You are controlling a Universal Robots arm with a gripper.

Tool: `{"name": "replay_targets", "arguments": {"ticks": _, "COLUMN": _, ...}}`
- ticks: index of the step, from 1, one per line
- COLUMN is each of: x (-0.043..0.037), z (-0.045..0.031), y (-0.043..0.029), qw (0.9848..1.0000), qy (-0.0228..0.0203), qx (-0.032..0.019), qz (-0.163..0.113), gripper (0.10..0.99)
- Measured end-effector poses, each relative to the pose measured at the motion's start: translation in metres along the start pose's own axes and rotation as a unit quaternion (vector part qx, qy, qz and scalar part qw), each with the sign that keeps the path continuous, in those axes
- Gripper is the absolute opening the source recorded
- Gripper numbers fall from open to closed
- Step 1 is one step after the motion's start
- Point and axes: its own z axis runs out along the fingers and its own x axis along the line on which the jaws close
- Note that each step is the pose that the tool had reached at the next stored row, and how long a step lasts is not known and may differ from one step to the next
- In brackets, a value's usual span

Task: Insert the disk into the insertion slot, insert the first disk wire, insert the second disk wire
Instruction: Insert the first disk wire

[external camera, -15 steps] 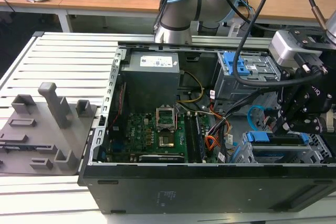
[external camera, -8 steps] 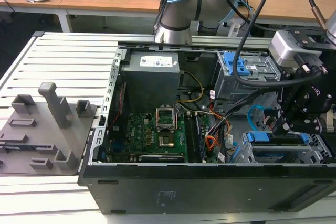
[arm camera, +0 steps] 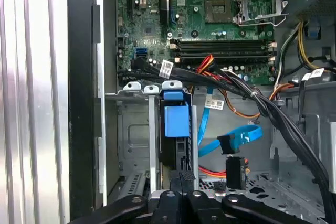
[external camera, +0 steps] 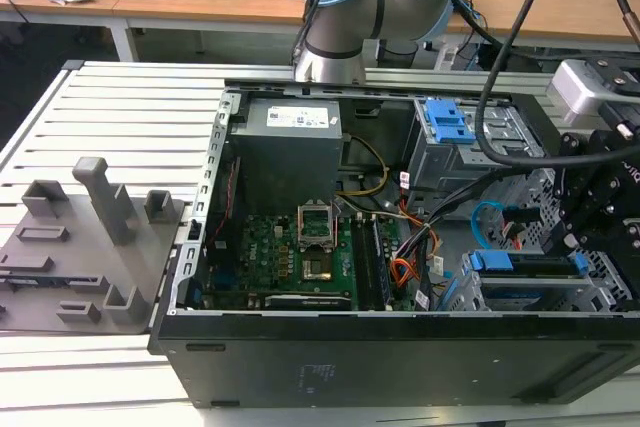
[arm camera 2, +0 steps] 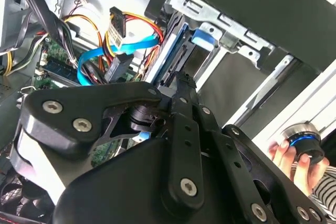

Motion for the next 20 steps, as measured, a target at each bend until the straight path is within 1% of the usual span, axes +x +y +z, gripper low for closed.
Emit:
{"name": "replay_targets", "arguments": {"ticks": 2, "x": 0.0000, "z": -0.0020, "y": -0.0006, "qw": 1.0000, "qy": 0.0000, "qx": 0.0000, "qz": 0.000, "gripper": 0.106}}
{"name": "replay_targets", "arguments": {"ticks": 4, "x": 0.0000, "z": -0.0063, "y": -0.0005, "qw": 1.0000, "qy": -0.0001, "qx": 0.0000, "qz": 0.000, "gripper": 0.106}}
{"name": "replay_targets", "arguments": {"ticks": 10, "x": 0.0000, "z": -0.0066, "y": -0.0005, "qw": 1.0000, "qy": 0.0000, "qx": 0.0000, "qz": 0.000, "gripper": 0.114}}
{"name": "replay_targets", "arguments": {"ticks": 12, "x": 0.0000, "z": -0.0066, "y": -0.0005, "qw": 1.0000, "qy": 0.0000, "qx": 0.0000, "qz": 0.000, "gripper": 0.235}}
{"name": "replay_targets", "arguments": {"ticks": 13, "x": 0.0000, "z": -0.0067, "y": -0.0005, "qw": 1.0000, "qy": 0.0000, "qx": 0.0000, "qz": 0.000, "gripper": 0.235}}
{"name": "replay_targets", "arguments": {"ticks": 16, "x": 0.0000, "z": -0.0067, "y": -0.0004, "qw": 1.0000, "qy": 0.0000, "qx": 0.0000, "qz": 0.000, "gripper": 0.424}}
{"name": "replay_targets", "arguments": {"ticks": 19, "x": -0.0011, "z": -0.0070, "y": -0.0003, "qw": 1.0000, "qy": 0.0002, "qx": 0.0000, "qz": 0.000, "gripper": 0.424}}
{"name": "replay_targets", "arguments": {"ticks": 20, "x": -0.0047, "z": -0.0068, "y": -0.0001, "qw": 1.0000, "qy": 0.0003, "qx": 0.0000, "qz": 0.000, "gripper": 0.424}}
